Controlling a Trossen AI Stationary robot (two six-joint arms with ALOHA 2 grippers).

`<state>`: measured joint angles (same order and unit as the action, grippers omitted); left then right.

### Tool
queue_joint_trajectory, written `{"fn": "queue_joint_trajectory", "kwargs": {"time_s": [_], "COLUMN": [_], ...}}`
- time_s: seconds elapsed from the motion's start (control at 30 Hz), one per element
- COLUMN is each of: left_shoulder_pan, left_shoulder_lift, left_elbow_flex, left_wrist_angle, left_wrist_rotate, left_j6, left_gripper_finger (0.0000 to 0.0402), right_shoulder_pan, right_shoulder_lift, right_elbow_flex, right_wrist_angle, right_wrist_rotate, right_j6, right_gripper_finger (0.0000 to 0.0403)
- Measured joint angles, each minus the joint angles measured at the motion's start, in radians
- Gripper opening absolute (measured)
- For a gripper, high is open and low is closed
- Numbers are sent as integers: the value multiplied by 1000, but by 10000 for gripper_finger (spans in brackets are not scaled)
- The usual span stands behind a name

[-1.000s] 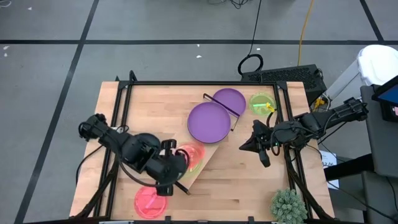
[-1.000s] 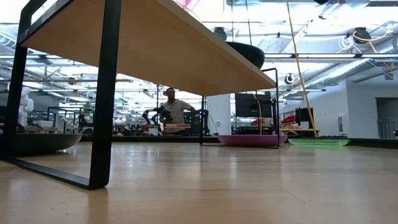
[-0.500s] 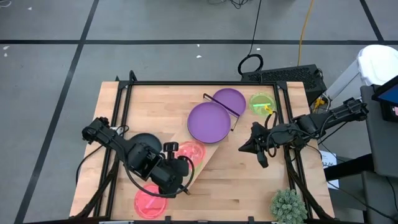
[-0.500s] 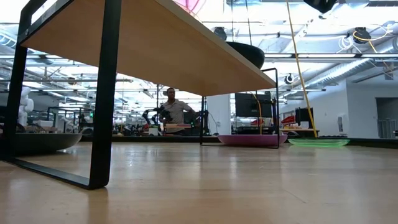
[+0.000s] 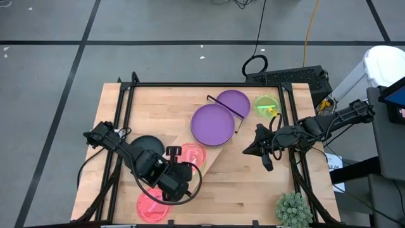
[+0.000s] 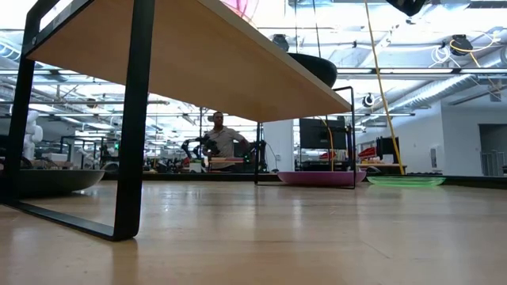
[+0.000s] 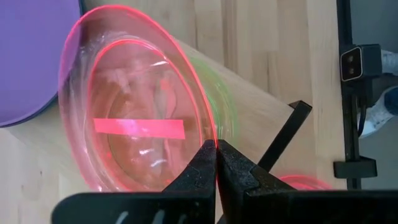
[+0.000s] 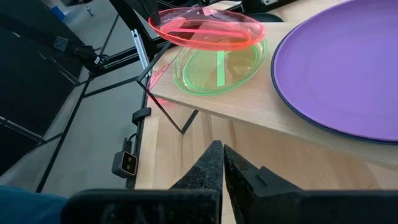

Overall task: Place and stack plates onto a shelf
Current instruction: Stack the top pink plate on top of the green plate on the shelf

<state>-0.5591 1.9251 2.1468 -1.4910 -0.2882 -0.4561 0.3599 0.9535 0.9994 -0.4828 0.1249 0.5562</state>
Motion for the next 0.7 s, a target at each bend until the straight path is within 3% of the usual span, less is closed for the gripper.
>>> {"fn": "queue_joint_trajectory", "kwargs": {"time_s": [0.7], "left_shoulder_pan": [16], "left_shoulder_lift": [0], "left_elbow_flex": [-43], "left_wrist_angle": [-16], "left_wrist_rotate": [-4], "left_j6": [-41], "left_gripper_finger": [3], "right_shoulder_pan": [0], "right_shoulder_lift": [0], "right_elbow_flex": [0], "right_wrist_angle": [0], "right_wrist_rotate": [1], "right_j6": [-1], "right_gripper_finger": [0]}}
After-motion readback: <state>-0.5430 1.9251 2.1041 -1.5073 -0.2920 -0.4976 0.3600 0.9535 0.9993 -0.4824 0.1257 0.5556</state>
